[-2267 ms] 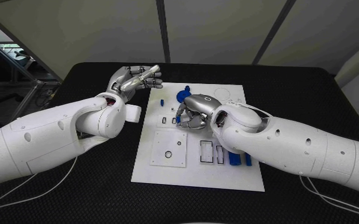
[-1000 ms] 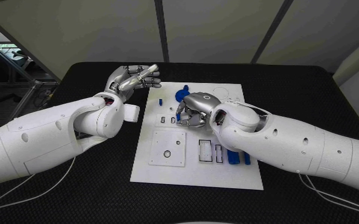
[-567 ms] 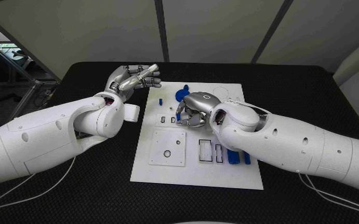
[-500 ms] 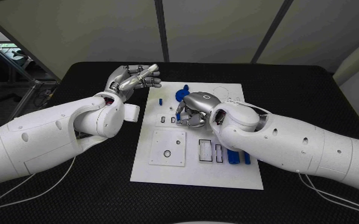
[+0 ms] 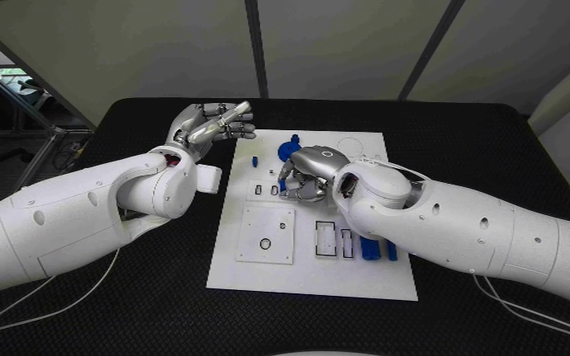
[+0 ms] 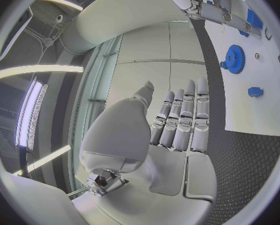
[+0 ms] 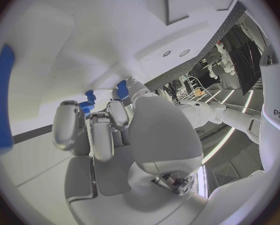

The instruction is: Assemble the parts on the task board

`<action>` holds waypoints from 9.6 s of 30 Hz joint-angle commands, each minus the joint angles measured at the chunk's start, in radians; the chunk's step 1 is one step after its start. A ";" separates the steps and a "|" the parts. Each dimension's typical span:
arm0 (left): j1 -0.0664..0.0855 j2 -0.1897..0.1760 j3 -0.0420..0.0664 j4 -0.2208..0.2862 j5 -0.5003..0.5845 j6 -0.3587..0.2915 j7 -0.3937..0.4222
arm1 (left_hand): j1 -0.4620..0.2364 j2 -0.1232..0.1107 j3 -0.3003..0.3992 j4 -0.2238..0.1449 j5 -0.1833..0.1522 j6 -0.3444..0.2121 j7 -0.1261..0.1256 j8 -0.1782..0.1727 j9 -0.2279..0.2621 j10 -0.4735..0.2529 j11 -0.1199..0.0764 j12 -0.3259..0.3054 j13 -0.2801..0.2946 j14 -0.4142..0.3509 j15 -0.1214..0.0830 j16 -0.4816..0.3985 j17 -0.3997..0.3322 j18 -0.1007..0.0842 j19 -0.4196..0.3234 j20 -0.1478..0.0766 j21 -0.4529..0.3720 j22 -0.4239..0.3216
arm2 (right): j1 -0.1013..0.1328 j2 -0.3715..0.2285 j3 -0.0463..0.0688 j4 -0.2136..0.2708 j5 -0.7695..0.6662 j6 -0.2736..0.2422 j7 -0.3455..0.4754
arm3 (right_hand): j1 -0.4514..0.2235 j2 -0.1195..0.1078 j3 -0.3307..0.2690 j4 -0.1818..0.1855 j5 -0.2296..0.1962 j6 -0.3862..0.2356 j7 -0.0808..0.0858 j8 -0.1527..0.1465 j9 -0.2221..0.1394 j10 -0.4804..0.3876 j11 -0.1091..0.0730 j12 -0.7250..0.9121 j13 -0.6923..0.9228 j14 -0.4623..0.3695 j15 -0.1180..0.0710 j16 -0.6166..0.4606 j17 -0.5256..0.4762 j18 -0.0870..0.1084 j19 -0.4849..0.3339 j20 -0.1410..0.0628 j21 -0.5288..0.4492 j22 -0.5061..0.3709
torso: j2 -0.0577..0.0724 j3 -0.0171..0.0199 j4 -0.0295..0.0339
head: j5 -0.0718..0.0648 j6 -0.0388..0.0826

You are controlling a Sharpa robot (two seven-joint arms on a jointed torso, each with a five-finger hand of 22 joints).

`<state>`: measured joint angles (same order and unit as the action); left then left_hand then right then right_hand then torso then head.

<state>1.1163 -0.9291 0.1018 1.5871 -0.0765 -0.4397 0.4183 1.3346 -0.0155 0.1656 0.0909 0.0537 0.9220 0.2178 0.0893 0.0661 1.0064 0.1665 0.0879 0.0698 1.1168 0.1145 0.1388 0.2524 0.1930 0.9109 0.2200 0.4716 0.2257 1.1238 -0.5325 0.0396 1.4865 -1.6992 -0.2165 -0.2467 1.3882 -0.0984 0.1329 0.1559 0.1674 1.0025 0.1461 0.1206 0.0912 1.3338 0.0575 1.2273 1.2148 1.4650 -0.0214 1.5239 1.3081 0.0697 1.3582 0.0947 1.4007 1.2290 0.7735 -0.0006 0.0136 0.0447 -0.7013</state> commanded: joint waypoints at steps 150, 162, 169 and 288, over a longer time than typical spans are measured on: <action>0.173 0.329 -0.093 -0.244 -1.027 0.686 -0.972 | -0.158 0.082 -0.319 0.190 0.002 -0.069 -0.135 0.610 0.356 0.094 -0.152 1.059 0.746 0.438 -0.159 1.403 1.276 -0.116 0.466 -0.155 0.884 0.969 | 0.112 -0.310 0.051 0.022 0.661 -0.134 0.213 | 0.118 0.025 -0.108 0.124 0.111 -0.029 0.051 -0.025 -0.021 -0.133 0.068 -1.148 -1.095 -0.148 0.088 -1.438 -0.916 0.113 -0.403 0.087 -0.974 -0.942 | -0.069 0.0007 -0.0013 | 0.009 -0.075; 0.173 0.336 -0.093 -0.254 -1.021 0.708 -0.982 | -0.138 0.089 -0.315 0.186 0.002 -0.075 -0.135 0.617 0.365 0.097 -0.152 1.060 0.747 0.438 -0.160 1.402 1.274 -0.117 0.470 -0.155 0.888 0.976 | 0.112 -0.309 0.051 0.020 0.661 -0.146 0.225 | 0.117 0.026 -0.107 0.125 0.138 -0.027 0.050 -0.021 -0.020 -0.132 0.067 -1.148 -1.099 -0.143 0.087 -1.446 -0.921 0.113 -0.397 0.087 -0.981 -0.947 | -0.069 0.0004 -0.0003 | 0.010 -0.076; 0.173 0.338 -0.093 -0.249 -1.008 0.726 -0.981 | -0.119 0.098 -0.308 0.181 0.002 -0.079 -0.136 0.623 0.373 0.097 -0.153 1.059 0.745 0.437 -0.160 1.401 1.273 -0.117 0.469 -0.155 0.887 0.977 | 0.112 -0.306 0.051 0.019 0.661 -0.146 0.225 | 0.117 0.026 -0.105 0.126 0.153 -0.027 0.051 -0.020 -0.020 -0.133 0.067 -1.149 -1.102 -0.142 0.087 -1.451 -0.924 0.113 -0.395 0.087 -0.986 -0.950 | -0.067 0.0013 -0.0020 | 0.009 -0.080; 0.124 0.255 -0.116 -0.101 -1.107 0.460 -1.051 | -0.183 -0.073 0.584 -0.026 0.001 -0.117 -0.157 0.700 0.506 0.179 -0.176 1.083 0.803 0.451 -0.180 1.425 1.309 -0.131 0.512 -0.173 0.921 1.075 | 0.111 -0.282 0.050 -0.003 0.628 -0.128 0.187 | 0.115 0.024 -0.091 0.130 0.221 -0.024 0.050 -0.014 -0.020 -0.133 0.067 -1.149 -1.115 -0.143 0.088 -1.460 -0.936 0.112 -0.389 0.087 -1.005 -0.961 | -0.069 0.0053 0.0175 | 0.013 -0.107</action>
<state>1.2394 -0.6756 -0.0142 1.4862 -1.1706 0.0035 -0.6269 1.1628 -0.0893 0.6199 0.1886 0.0540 0.8026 0.0661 0.7853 0.5710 1.1745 -0.0047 1.1656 0.8724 1.4668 -0.0603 1.5607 1.3075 0.0683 1.4168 0.0465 1.3865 1.2986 1.2332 -0.8150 0.0893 1.4808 -1.0674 -0.3498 -0.0689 1.5146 -0.0748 0.0356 0.2868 0.3814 0.9768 0.1915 0.1036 0.0706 1.2057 0.1251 0.0837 0.1011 1.3185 0.0679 0.0696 0.3736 0.1711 0.9619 0.1804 0.4016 0.2694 0.7037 0.0051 0.0315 0.0579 -0.8076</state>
